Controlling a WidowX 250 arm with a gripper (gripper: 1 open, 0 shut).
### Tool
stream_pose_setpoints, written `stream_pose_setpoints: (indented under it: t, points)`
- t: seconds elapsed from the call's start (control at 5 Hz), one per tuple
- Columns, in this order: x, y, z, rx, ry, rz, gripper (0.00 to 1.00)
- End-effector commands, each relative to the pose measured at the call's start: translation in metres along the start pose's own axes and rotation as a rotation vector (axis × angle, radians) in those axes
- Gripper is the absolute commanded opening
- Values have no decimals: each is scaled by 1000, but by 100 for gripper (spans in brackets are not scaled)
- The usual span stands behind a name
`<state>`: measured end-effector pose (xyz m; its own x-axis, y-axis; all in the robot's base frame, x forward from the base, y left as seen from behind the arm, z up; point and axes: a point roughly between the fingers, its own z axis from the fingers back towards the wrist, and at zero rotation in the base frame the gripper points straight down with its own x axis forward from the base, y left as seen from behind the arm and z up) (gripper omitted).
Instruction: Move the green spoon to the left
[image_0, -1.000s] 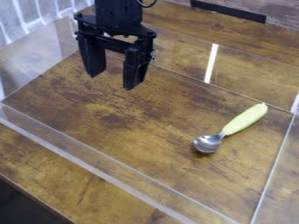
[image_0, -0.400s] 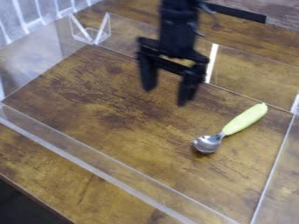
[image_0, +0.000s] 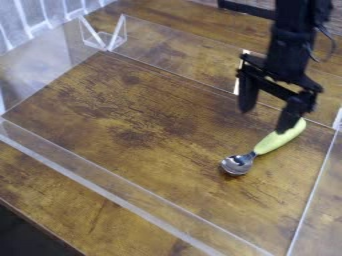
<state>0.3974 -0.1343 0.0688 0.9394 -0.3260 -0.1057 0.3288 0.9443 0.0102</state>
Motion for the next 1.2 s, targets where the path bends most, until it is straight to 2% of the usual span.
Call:
stream_pose_setpoints:
  t: [0.0, 0.2, 0.4, 0.6, 0.8, 1.0]
  points:
    - [13, -11, 35, 14, -82, -73, 100]
    - [19, -11, 33, 10, -64, -103, 100]
    - [33, -7, 12, -3, -42, -111, 100]
    - [40, 1, 2, -27, -27, -115, 100]
    - [42, 10, -3, -36, -17, -150, 100]
    - [45, 12, -8, -38, -3, -184, 0]
